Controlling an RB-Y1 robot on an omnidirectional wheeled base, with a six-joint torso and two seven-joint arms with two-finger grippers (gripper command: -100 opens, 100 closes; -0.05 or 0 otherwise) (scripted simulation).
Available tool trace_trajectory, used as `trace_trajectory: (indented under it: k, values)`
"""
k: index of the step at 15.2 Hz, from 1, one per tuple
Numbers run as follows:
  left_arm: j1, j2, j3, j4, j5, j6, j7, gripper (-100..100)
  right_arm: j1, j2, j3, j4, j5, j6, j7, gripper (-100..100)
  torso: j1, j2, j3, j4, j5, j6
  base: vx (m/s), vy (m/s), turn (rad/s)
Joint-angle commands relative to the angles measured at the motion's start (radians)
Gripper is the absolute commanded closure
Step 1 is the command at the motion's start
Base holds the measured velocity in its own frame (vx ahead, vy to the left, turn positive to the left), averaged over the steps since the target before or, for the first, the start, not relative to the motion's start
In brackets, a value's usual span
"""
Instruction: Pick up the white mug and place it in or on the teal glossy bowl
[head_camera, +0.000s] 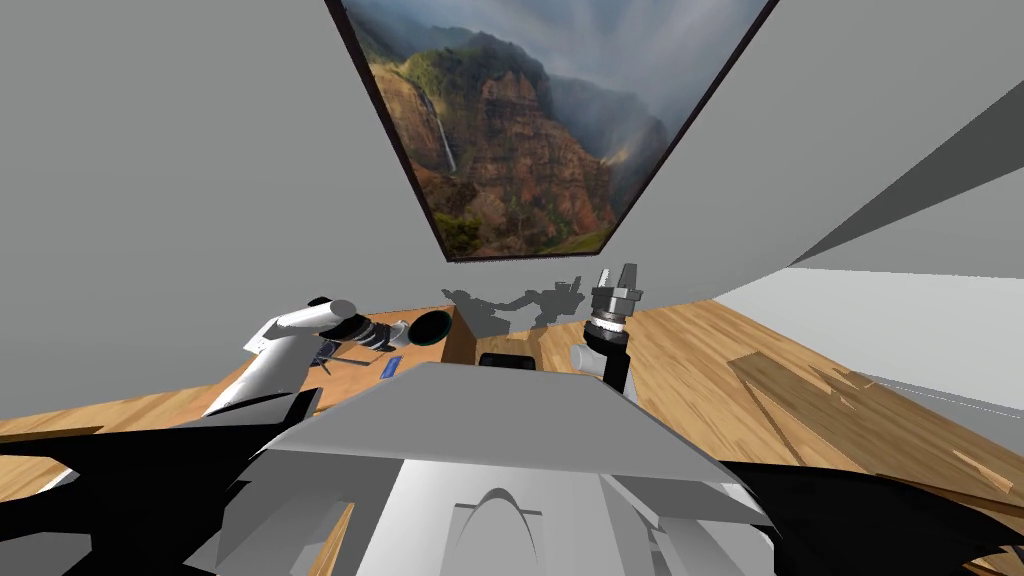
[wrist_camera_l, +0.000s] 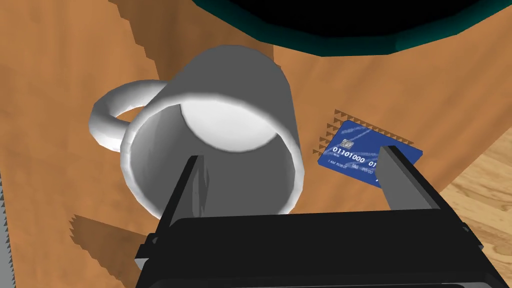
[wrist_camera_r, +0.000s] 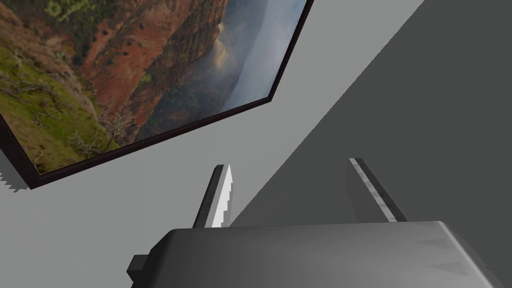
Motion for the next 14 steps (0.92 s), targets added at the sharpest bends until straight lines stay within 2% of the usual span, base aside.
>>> trace_trajectory:
  k: [1,3,4,5,9,10,11,12,13,14]
  values:
    - [-0.004,-0.019,-0.011,0.021,-0.012,-0.031,-0.006,-100,0.0,0.0,0.0,0.0,0.0,0.0,0.0,0,0.0,0.0,0.0,0.0,0.0,0.0,0.008,0.009,-0.013]
    - [-0.007,-0.03,-0.017,0.033,-0.02,-0.05,-0.01,-100,0.0,0.0,0.0,0.0,0.0,0.0,0.0,0,0.001,0.003,0.002,0.001,0.0,0.0,-0.01,0.018,-0.02]
    - [-0.012,-0.021,-0.016,0.033,-0.016,-0.036,-0.009,-100,0.0,0.0,0.0,0.0,0.0,0.0,0.0,0,0.001,0.004,0.002,0.001,0.0,0.0,-0.009,0.012,-0.008]
    - [-0.012,-0.022,-0.017,0.035,-0.017,-0.041,-0.01,100,0.0,0.0,0.0,0.0,0.0,0.0,0.0,0,0.001,0.004,0.002,0.001,0.0,0.0,0.0,0.0,0.0]
    - [-0.011,-0.022,-0.017,0.035,-0.017,-0.039,-0.01,100,0.0,0.0,0.0,0.0,0.0,0.0,0.0,0,0.002,0.003,0.002,0.001,0.001,0.0,0.0,0.0,0.0]
    - [-0.001,-0.004,-0.002,0.004,-0.002,-0.006,-0.001,100,0.0,0.0,0.0,0.0,0.0,0.0,0.0,0,0.002,0.003,0.002,0.001,0.001,0.0,0.001,-0.011,0.016]
    - [0.0,0.0,0.0,0.0,0.0,0.0,0.0,100,0.0,0.0,0.0,0.0,0.0,0.0,0.0,0,0.002,0.003,0.002,0.001,0.0,0.0,0.009,-0.02,0.027]
    - [-0.005,-0.011,-0.009,0.015,-0.008,-0.02,-0.005,100,0.0,0.0,0.0,0.0,0.0,0.0,0.0,0,0.001,0.003,0.002,0.002,0.0,-0.001,0.007,-0.011,0.015]
    - [-0.015,0.014,0.006,-0.014,-0.001,0.011,0.03,100,0.0,0.0,0.0,0.0,0.0,0.0,0.0,0,0.001,0.003,0.002,0.002,0.0,0.0,0.007,-0.032,0.043]
    - [-0.018,0.022,0.01,-0.023,0.001,0.017,0.04,100,0.0,0.0,0.0,0.0,0.0,0.0,0.0,0,0.0,0.003,0.003,0.002,-0.001,0.0,0.021,-0.057,0.076]
